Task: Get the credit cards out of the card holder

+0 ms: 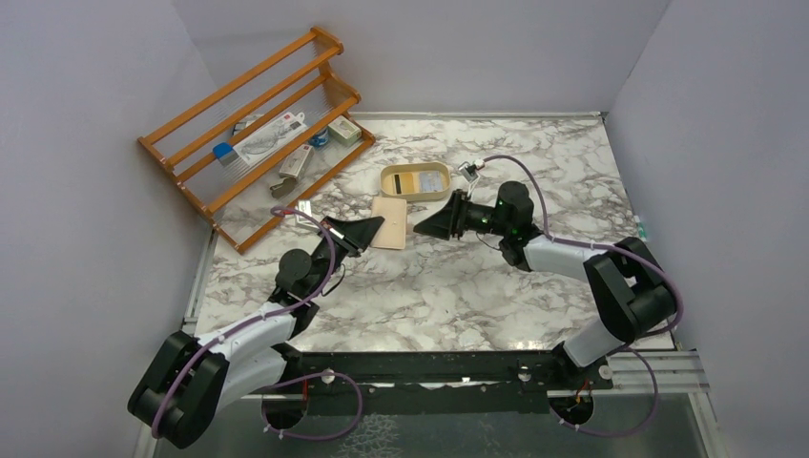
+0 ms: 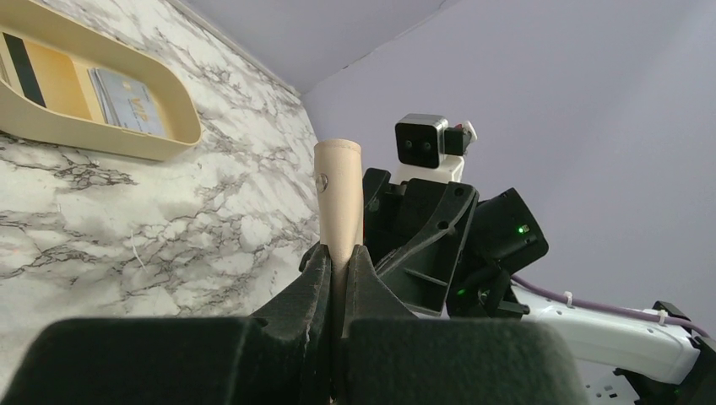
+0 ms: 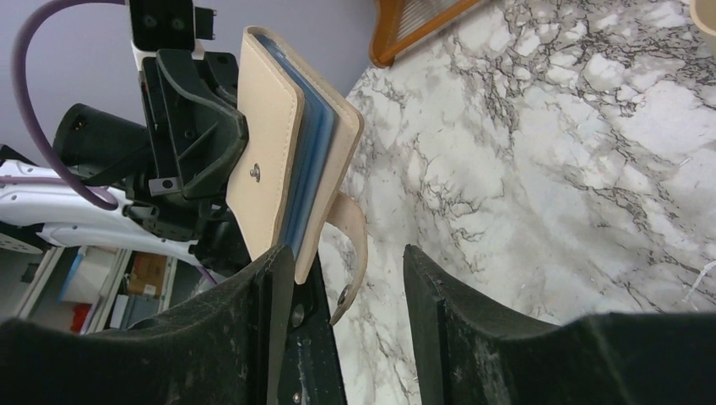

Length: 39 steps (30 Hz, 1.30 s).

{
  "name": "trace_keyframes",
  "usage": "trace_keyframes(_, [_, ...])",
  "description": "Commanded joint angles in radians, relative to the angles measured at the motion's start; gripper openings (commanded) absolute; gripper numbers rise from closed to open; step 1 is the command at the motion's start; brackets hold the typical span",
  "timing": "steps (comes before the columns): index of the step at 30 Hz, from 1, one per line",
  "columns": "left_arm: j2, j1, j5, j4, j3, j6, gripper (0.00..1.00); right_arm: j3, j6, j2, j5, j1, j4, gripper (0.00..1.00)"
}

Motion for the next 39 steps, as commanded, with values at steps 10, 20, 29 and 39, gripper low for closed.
trace_keyframes(10, [0.020,0.005,0.029,0.051,0.031,0.000,0.00,0.044,0.054,0.068,-0.057,0.002,0.116,0.54])
trace_keyframes(20, [0.032,0.005,0.030,0.055,0.044,0.002,0.00,0.059,0.068,0.101,-0.059,0.019,0.132,0.52])
trace_keyframes(29, [0.030,0.005,0.031,0.062,0.045,-0.003,0.00,0.065,0.075,0.126,-0.050,0.027,0.141,0.50])
trace_keyframes(39, [0.031,0.005,0.031,0.068,0.041,-0.012,0.00,0.092,0.079,0.149,-0.064,0.041,0.143,0.49])
